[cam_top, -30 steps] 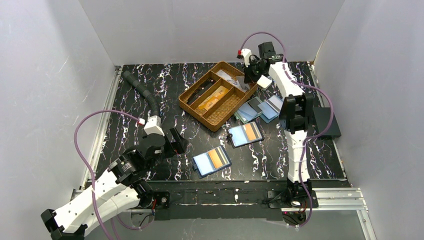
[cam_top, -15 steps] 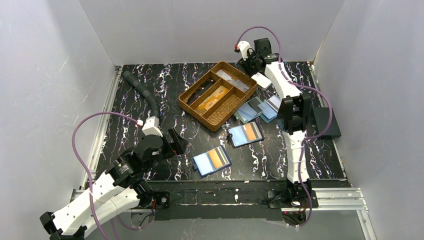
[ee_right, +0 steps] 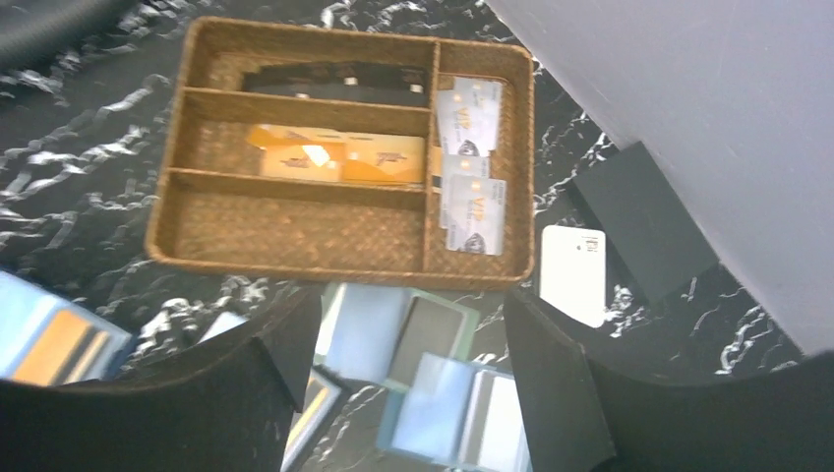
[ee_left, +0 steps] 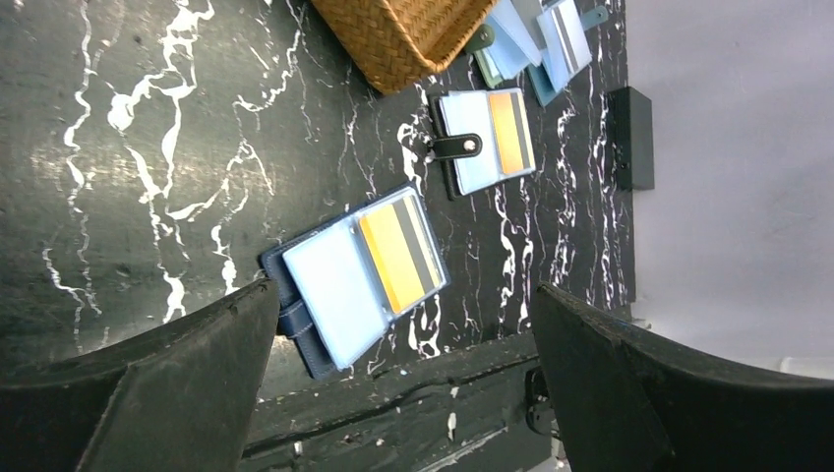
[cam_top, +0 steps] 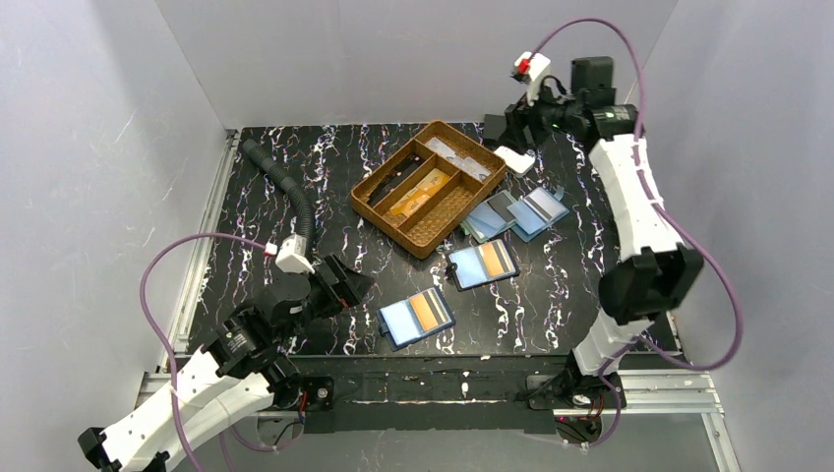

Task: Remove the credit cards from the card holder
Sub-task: Reset both arms

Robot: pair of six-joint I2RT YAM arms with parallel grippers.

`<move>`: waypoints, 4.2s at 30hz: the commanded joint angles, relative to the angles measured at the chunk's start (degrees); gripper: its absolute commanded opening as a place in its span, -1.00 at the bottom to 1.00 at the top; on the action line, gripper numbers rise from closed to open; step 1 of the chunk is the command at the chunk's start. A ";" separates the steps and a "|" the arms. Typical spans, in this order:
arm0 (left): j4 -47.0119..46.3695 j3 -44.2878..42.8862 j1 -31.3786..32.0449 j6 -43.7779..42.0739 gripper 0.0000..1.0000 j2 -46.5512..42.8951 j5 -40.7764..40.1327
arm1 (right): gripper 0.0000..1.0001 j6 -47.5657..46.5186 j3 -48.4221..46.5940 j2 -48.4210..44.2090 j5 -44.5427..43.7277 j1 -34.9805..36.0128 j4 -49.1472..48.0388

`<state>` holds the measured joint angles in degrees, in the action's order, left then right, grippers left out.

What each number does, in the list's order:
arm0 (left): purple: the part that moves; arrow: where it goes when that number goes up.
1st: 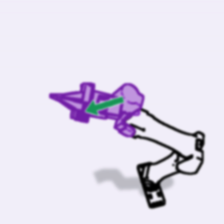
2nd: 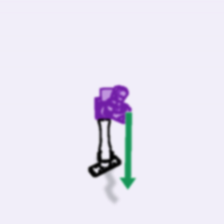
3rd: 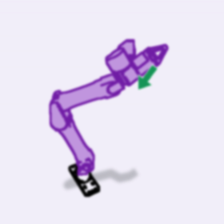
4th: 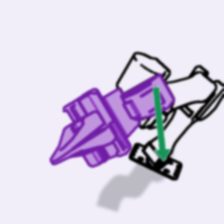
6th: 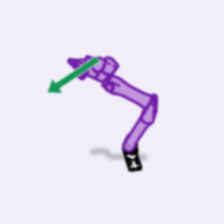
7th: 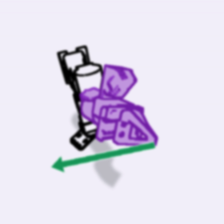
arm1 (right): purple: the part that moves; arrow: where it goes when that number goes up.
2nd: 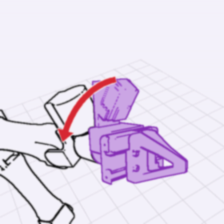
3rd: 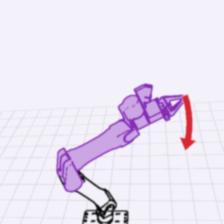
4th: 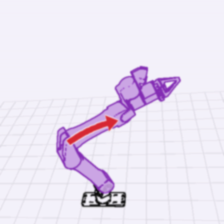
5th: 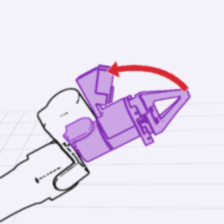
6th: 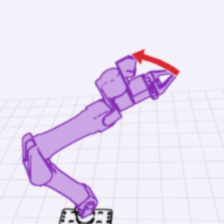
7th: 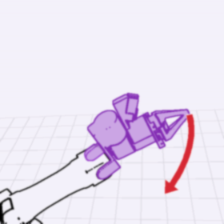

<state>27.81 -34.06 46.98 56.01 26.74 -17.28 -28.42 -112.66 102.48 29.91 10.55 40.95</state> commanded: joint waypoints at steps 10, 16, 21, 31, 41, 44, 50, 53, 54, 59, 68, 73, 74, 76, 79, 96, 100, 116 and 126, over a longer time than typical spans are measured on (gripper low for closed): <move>3.04 -6.50 -0.16 0.30 0.97 9.12 5.15 | 0.92 11.68 25.95 -21.61 18.72 -20.61 -3.26; 6.84 -10.44 -0.20 -1.01 0.97 9.39 3.17 | 0.97 12.30 34.69 -27.93 19.29 -27.27 -1.55; 11.13 -14.43 -0.28 -1.78 0.97 9.67 1.25 | 0.97 12.11 40.73 -32.29 16.53 -28.47 -0.38; 19.41 -20.59 -0.24 -2.73 0.97 11.44 -0.49 | 0.97 11.20 42.22 -33.19 8.97 -28.65 6.41; 31.06 -25.50 -0.30 4.52 0.97 16.09 -3.98 | 0.97 15.05 47.98 -38.08 10.39 -28.65 0.16; 33.89 -25.78 -0.22 8.95 0.97 18.04 -5.96 | 0.97 17.87 52.25 -42.64 9.92 -28.65 -5.36; 33.45 -24.22 -0.24 12.19 0.97 15.55 -7.08 | 0.97 21.98 56.40 -51.60 6.23 -28.65 -7.90; 27.75 -20.67 -0.30 9.69 0.97 9.46 -3.89 | 0.97 21.54 54.78 -52.05 5.75 -28.65 -4.74; 25.06 -19.28 -0.28 7.97 0.97 7.52 -2.20 | 0.97 21.18 54.08 -51.72 5.77 -28.65 -3.79; 16.43 -13.44 -0.24 2.86 0.97 -1.37 5.62 | 0.97 21.04 52.08 -50.76 5.19 -28.74 -1.88; 15.21 -10.50 -0.25 1.66 0.97 -5.92 8.30 | 0.97 22.32 52.10 -50.19 10.72 -28.74 -2.96; 16.21 -11.58 -0.24 0.08 0.97 -4.11 10.81 | 0.97 25.44 54.46 -49.66 13.77 -28.74 -7.69; 16.37 -11.70 -0.25 -0.23 0.97 -3.88 11.34 | 0.97 25.70 54.96 -49.58 14.09 -28.74 -8.33; 16.44 -11.80 -0.18 -0.24 0.97 -3.68 12.45 | 0.97 25.95 55.34 -49.52 14.48 -28.74 -9.06; 15.86 -11.41 -0.21 -0.12 0.97 -3.82 13.89 | 0.97 26.05 55.78 -49.56 15.60 -28.74 -9.21; 10.39 -7.50 -0.17 -3.54 0.97 -3.39 21.46 | 0.96 25.40 57.48 -51.51 19.59 -28.74 -9.47; 9.20 -5.93 -0.28 -3.74 0.97 -4.30 21.90 | 0.97 24.71 57.83 -51.37 21.43 -28.74 -9.53; 6.95 -5.86 -0.21 -5.00 0.97 -5.06 25.72 | 0.96 23.62 59.14 -52.03 22.20 -28.74 -9.20; -1.57 -3.17 -0.22 -5.25 0.97 -3.09 26.47 | 0.96 20.82 57.08 -47.44 24.26 -28.74 -7.96</move>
<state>31.11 -38.33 46.96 52.01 21.52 7.57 -5.34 -53.63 52.95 51.51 -17.98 32.97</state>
